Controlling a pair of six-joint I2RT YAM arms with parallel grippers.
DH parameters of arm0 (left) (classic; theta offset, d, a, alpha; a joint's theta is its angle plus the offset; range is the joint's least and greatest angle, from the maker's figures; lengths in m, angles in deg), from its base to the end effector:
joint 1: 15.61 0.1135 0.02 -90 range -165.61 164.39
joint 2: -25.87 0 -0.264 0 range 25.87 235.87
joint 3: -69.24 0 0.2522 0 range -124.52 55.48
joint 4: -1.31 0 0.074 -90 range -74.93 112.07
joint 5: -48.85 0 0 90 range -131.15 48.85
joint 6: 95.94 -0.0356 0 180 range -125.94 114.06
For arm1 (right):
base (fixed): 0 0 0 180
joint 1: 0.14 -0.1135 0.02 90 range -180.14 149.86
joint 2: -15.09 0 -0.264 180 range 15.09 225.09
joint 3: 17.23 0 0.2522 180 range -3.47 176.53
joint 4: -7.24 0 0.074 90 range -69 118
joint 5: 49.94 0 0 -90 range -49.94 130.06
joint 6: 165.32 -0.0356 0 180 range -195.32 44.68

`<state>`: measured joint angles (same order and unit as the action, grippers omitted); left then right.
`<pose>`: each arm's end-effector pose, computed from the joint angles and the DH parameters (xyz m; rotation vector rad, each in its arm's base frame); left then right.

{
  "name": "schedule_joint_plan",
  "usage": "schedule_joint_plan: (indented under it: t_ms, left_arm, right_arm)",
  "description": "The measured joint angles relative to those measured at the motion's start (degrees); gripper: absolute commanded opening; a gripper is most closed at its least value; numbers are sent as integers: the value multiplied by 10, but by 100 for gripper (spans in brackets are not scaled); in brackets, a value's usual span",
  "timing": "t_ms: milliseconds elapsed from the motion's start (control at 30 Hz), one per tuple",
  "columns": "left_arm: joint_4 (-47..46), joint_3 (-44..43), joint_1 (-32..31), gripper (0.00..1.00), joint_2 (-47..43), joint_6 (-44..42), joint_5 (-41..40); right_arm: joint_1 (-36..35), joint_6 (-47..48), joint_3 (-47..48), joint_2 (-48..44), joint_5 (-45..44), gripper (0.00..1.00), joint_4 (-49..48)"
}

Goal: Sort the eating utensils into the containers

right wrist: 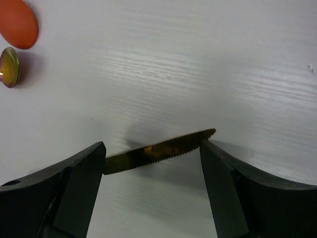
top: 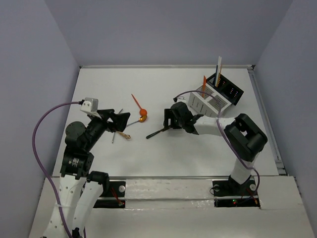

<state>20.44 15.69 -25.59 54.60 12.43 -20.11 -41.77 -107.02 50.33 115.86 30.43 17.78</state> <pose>0.1200 -0.0341 0.3569 0.1949 1.5016 -0.6683 0.2724 0.2341 0.1593 -0.1198 2.3609 0.4428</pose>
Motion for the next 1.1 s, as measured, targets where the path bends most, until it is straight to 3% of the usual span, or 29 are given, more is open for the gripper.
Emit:
schedule_joint_plan:
  t_ms: [167, 333, 600, 800, 967, 1067, 1100]
  left_arm:
    - [0, 0, 0, 99, 1, 0, 0]
    - [0, 0, 0, 99, 1, 0, 0]
    - [-1, 0, 0, 99, 1, 0, 10]
    - [-2, 0, 0, 99, 1, 0, 10]
    - [-3, 0, 0, 99, 1, 0, 13]
    - [-4, 0, -2, 99, 1, 0, 13]
    - [-4, 0, -3, 99, 0, 0, 14]
  right_arm:
    - [3, 34, 80, 55, -7, 86, 33]
    - [-7, 36, 79, 44, -7, 89, 61]
    - [-128, 0, 68, 12, -22, 91, 102]
    - [-135, -38, 102, 52, -46, 90, 114]
    - [-135, -73, 124, 70, -79, 84, 120]
    - [-135, -86, 141, 82, -98, 77, 129]
    - [-136, -89, 150, 90, -108, 71, 137]
